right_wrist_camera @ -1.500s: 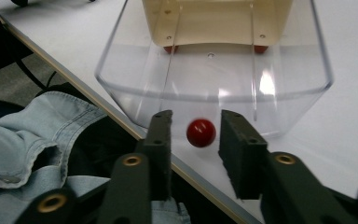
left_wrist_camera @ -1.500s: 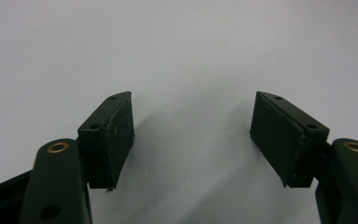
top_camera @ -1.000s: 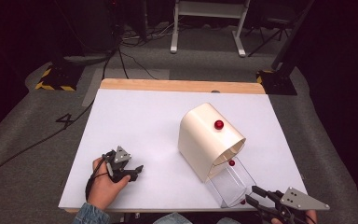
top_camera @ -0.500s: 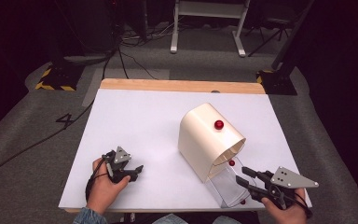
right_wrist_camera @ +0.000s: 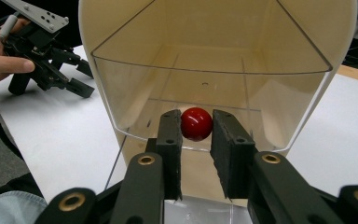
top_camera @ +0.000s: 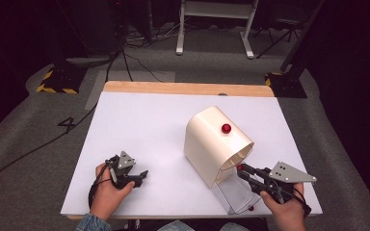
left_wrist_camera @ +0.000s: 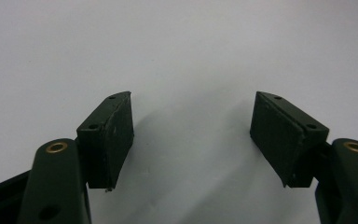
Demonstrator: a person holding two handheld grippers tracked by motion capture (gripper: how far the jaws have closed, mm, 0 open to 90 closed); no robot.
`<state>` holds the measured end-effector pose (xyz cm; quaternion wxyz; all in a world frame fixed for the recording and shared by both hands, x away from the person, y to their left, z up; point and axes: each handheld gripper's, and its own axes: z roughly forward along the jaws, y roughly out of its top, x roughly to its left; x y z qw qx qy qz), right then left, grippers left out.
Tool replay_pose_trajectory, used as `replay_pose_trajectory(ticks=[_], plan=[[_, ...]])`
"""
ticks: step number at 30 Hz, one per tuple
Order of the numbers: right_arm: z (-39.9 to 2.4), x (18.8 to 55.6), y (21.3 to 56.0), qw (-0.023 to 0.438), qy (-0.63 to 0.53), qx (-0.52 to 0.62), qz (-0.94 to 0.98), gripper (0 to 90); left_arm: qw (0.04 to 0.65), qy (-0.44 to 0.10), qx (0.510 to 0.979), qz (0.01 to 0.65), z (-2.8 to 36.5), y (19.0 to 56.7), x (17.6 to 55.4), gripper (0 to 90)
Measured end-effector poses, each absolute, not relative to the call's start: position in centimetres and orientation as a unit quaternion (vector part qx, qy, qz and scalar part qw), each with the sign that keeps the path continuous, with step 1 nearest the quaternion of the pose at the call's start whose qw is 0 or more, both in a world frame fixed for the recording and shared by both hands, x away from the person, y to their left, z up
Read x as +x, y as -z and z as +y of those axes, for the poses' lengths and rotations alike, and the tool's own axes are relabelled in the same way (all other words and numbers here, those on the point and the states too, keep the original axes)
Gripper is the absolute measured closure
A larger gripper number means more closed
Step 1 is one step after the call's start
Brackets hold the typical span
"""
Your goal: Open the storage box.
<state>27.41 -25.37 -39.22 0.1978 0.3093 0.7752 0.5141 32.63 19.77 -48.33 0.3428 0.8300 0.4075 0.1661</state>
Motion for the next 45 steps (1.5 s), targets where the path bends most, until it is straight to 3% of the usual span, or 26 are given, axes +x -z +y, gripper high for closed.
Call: replay_pose_trajectory(ticks=[3,4,5,10,17,23,45], plan=[[-25.5,27.1,39.2,0.206,-0.516,0.31,0.772,74.6,0.343,-0.166,0.83,0.408,19.8,48.3,32.6,30.4],[-25.6,26.9,39.2,0.209,-0.516,0.31,0.771,78.0,0.344,-0.165,0.829,0.409,19.8,48.3,32.6,30.4],[-25.9,26.6,39.0,0.211,-0.52,0.307,0.769,89.8,0.344,-0.165,0.829,0.409,19.8,48.3,32.6,30.4],[-26.9,25.7,38.8,0.202,-0.522,0.318,0.765,74.4,0.342,-0.163,0.83,0.409,19.7,48.3,32.7,30.4],[-25.7,26.6,39.7,0.224,-0.527,0.331,0.75,65.6,0.341,-0.16,0.831,0.409,19.8,48.3,32.7,30.3],[-24.7,26.6,40.1,0.228,-0.53,0.332,0.746,74.3,0.342,-0.162,0.83,0.409,19.8,48.3,32.7,30.3],[-27.9,21.8,39.9,0.224,-0.531,0.338,0.745,74.3,0.341,-0.16,0.831,0.409,19.8,48.3,32.7,30.3]])
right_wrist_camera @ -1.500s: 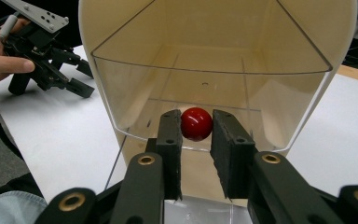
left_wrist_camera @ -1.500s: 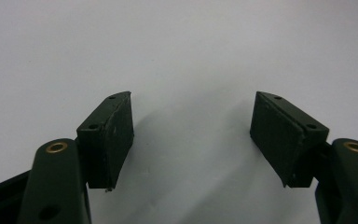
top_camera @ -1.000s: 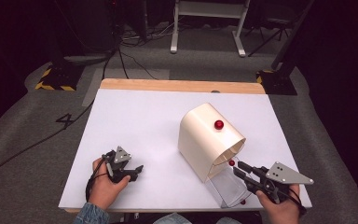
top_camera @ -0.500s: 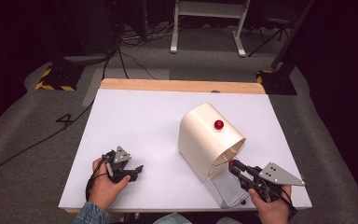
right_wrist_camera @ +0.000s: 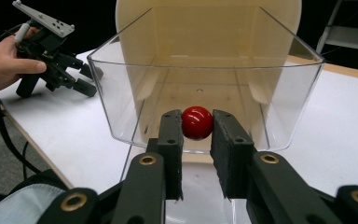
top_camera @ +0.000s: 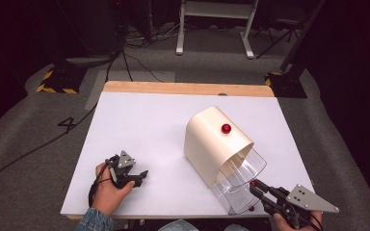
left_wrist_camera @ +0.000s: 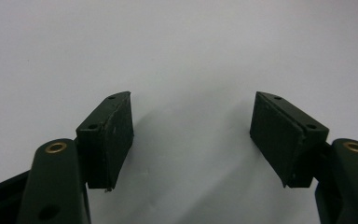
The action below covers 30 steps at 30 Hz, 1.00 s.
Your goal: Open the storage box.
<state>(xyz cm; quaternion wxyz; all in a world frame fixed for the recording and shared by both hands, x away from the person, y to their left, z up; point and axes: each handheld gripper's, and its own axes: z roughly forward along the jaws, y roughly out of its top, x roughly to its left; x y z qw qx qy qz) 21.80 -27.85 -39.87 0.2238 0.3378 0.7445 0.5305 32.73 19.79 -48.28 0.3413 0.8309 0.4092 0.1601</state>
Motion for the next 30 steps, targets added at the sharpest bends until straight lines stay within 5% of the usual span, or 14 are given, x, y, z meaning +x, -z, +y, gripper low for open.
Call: replay_pose_trajectory(ticks=[15,30], plan=[[-29.0,20.6,41.4,0.206,-0.507,0.35,0.76,73.6,0.342,-0.161,0.83,0.409,19.8,48.3,32.7,30.3],[-32.2,21.2,40.1,0.213,-0.492,0.362,0.763,49.6,0.342,-0.16,0.831,0.409,19.8,48.2,32.7,30.4]])
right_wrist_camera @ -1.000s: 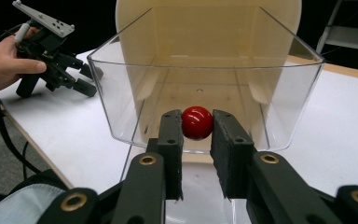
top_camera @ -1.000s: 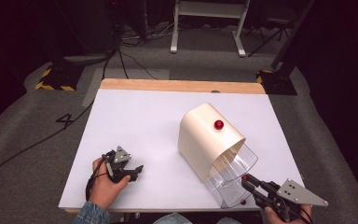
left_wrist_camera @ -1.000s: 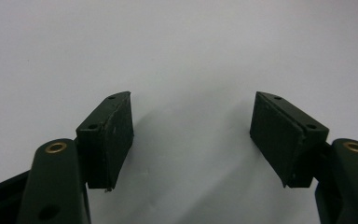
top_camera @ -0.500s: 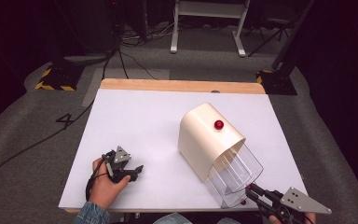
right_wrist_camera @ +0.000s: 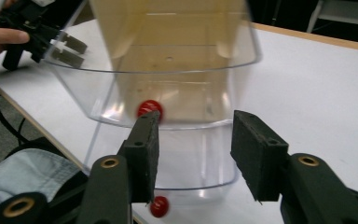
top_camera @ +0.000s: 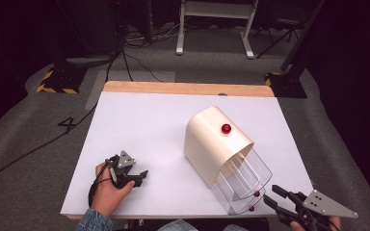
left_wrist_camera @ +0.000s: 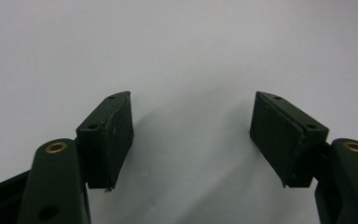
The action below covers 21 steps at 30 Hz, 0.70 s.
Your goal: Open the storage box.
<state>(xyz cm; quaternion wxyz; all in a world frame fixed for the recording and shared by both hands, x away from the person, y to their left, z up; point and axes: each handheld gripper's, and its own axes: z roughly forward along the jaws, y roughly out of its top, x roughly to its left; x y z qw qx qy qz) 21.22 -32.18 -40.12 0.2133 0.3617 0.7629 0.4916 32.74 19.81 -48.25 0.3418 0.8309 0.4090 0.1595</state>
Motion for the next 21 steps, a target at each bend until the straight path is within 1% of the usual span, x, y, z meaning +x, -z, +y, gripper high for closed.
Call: replay_pose_trajectory(ticks=[8,13,21], plan=[[-35.4,24.0,39.8,0.231,-0.467,0.39,0.759,39.2,0.334,-0.156,0.837,0.404,20.6,48.0,31.9,30.5],[-36.7,26.0,40.1,0.23,-0.451,0.393,0.768,31.4,0.342,-0.154,0.837,0.4,21.6,48.1,31.1,30.0],[-38.2,28.6,41.1,0.207,-0.43,0.415,0.774,24.4,0.342,-0.161,0.836,0.397,21.8,48.2,30.9,28.9]])
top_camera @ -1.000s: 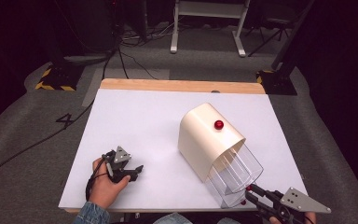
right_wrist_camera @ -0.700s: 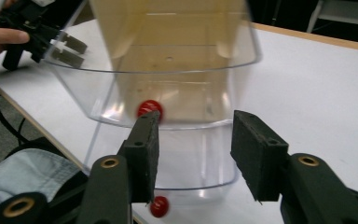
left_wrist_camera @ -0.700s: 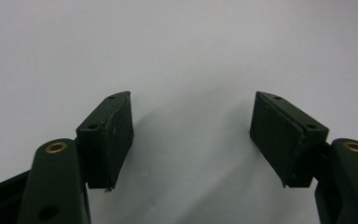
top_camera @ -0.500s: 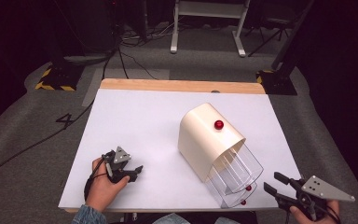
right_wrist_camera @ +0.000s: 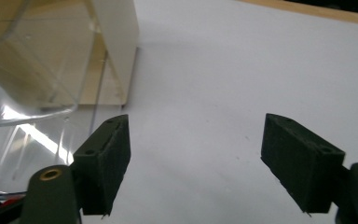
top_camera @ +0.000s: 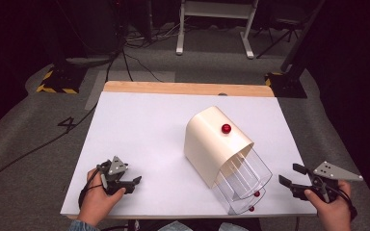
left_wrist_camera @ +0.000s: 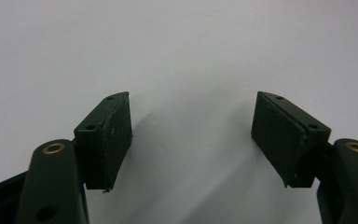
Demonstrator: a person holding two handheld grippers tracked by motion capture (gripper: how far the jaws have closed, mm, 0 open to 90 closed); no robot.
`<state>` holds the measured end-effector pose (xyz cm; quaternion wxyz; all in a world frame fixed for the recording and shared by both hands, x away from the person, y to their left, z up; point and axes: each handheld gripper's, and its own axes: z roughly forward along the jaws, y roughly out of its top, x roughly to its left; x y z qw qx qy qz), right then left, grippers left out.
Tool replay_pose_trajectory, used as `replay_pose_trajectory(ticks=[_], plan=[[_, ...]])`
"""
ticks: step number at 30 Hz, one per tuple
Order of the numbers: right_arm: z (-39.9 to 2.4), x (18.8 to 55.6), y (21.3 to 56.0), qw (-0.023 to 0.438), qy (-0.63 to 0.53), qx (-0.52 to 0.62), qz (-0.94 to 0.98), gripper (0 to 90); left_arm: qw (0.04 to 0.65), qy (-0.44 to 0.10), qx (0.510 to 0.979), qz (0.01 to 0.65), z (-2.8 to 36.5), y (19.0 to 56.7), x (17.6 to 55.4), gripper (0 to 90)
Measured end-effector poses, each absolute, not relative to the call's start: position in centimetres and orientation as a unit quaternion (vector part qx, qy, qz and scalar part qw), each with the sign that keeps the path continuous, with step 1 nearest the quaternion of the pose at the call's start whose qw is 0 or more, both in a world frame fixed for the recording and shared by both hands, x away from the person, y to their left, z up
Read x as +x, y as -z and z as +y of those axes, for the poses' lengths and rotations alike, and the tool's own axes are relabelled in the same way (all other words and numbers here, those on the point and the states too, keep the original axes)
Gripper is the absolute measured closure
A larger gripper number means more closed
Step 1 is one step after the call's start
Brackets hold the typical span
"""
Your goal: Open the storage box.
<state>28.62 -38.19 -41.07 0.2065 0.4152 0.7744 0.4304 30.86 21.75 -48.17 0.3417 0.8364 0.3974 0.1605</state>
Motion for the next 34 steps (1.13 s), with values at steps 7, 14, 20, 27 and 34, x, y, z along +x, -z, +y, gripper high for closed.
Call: replay_pose_trajectory(ticks=[7,14,20,27,34], plan=[[-39.8,30.5,43.3,0.199,-0.374,0.43,0.797,21.6,0.337,-0.146,0.847,0.384,21.5,48.3,31.0,16.1],[-40.5,31.9,45.9,0.195,-0.362,0.443,0.797,18.4,0.339,-0.146,0.846,0.386,21.5,48.3,31.0,15.8],[-40.3,33.1,47.8,0.203,-0.368,0.431,0.799,20.5,0.336,-0.148,0.847,0.383,21.5,48.3,31.0,15.8],[-39.8,33.1,48.2,0.213,-0.346,0.43,0.806,13.5,0.337,-0.147,0.847,0.384,21.5,48.4,30.9,15.8],[-39.9,33.6,48.2,0.208,-0.332,0.454,0.8,5.2,0.336,-0.147,0.848,0.383,21.5,48.3,31.0,15.8]])
